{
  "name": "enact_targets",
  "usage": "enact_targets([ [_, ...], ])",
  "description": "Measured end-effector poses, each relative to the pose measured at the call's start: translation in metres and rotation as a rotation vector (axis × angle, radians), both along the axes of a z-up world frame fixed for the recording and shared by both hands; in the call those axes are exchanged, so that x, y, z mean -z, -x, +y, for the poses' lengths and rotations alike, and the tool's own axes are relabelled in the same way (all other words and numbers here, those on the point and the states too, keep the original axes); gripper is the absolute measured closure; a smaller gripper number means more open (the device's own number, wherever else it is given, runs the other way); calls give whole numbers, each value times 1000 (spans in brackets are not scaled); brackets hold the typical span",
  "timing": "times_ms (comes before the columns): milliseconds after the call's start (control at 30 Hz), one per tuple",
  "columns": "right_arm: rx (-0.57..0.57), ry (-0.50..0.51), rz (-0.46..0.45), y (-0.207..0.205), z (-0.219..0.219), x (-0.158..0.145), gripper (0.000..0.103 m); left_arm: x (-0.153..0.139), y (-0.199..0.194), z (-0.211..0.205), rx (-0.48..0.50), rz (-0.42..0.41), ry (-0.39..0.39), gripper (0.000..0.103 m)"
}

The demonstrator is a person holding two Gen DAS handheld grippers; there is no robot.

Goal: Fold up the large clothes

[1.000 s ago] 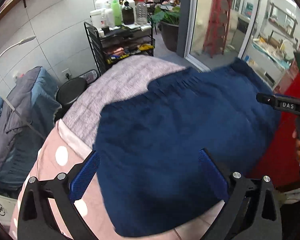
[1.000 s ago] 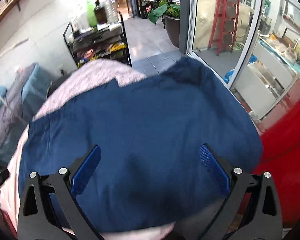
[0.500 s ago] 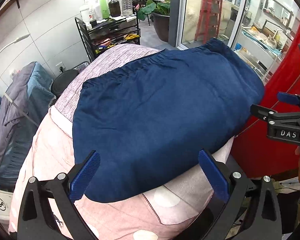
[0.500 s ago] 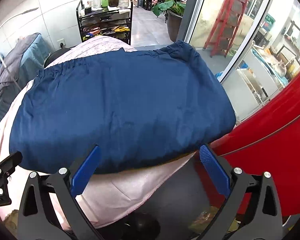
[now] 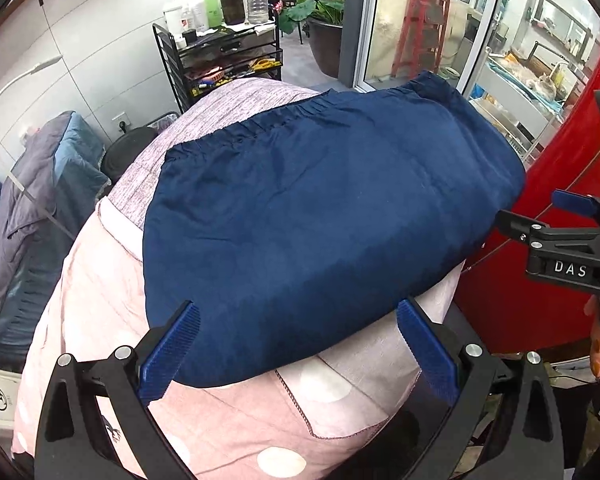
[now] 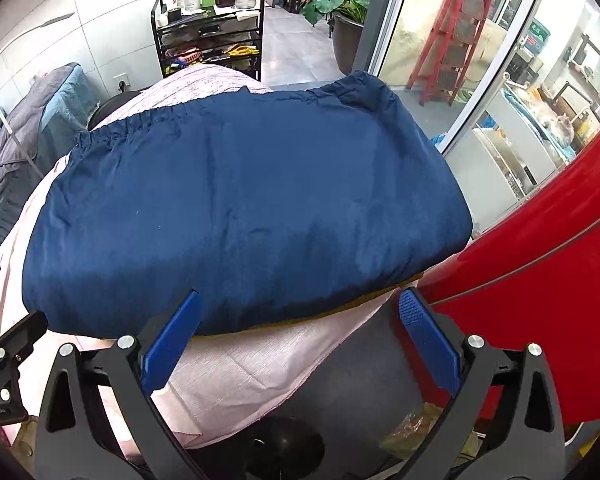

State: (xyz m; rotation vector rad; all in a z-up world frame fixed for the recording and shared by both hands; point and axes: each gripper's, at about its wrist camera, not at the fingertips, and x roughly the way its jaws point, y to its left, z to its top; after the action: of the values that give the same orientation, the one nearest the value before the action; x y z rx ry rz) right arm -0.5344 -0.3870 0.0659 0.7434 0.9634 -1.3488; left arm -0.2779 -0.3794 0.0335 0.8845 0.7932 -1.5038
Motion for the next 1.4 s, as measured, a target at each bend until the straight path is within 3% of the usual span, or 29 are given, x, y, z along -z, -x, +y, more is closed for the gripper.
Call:
enact_targets([
  [1100,-21,-39,27,-9,-4,7,6,4,0,-5,-14,-31,-29,6],
  [1400,-25,-45,32,-11,-2,9,6,4,-4,-5,-26,1,-24,6],
])
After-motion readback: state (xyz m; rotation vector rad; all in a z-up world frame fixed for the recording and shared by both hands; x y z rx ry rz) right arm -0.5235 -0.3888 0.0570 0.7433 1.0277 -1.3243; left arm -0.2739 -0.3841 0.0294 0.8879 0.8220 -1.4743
